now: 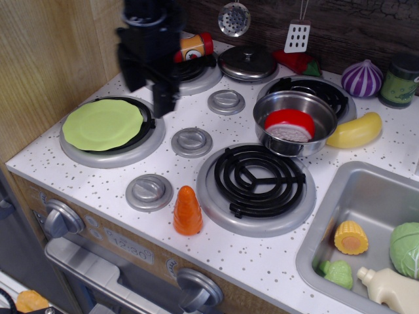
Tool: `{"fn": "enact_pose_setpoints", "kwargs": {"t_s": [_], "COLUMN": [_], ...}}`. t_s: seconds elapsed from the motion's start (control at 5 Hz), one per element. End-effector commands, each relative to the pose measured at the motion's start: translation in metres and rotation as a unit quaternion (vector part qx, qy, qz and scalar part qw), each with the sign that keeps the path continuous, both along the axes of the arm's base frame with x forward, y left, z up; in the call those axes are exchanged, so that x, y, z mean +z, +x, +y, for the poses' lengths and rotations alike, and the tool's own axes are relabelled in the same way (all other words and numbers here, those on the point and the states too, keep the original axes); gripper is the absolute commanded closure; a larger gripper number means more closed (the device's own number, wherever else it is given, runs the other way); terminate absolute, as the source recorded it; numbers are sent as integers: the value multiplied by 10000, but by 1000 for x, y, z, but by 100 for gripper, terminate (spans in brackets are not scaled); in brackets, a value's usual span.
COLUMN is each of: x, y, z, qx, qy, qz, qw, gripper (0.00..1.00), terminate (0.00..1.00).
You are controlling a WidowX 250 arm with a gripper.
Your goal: Take sushi out of pan
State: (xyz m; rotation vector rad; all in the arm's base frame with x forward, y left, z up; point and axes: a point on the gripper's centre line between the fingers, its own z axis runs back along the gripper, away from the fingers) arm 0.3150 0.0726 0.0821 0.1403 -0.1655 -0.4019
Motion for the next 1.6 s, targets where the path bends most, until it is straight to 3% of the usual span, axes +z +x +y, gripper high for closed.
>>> {"fn": "enact_pose_setpoints", "kwargs": {"t_s": [0.0,0.2,0.4,1.0,1.4], "x": [34,44,40,-3,-22], "y": [25,37,51,89,89], "z": [-37,-61,-83,-109,-126], "qx": [-972,-1493,-1840,-2163,-2136], "qy": [6,-198,-124,-535,-926], "qz": [-898,-1015,-1169,-1573,-1703], "qw": [9912,9834,9759,9621,9575], "gripper": [0,0,0,0,0], "terminate": [0,0,0,0,0]}}
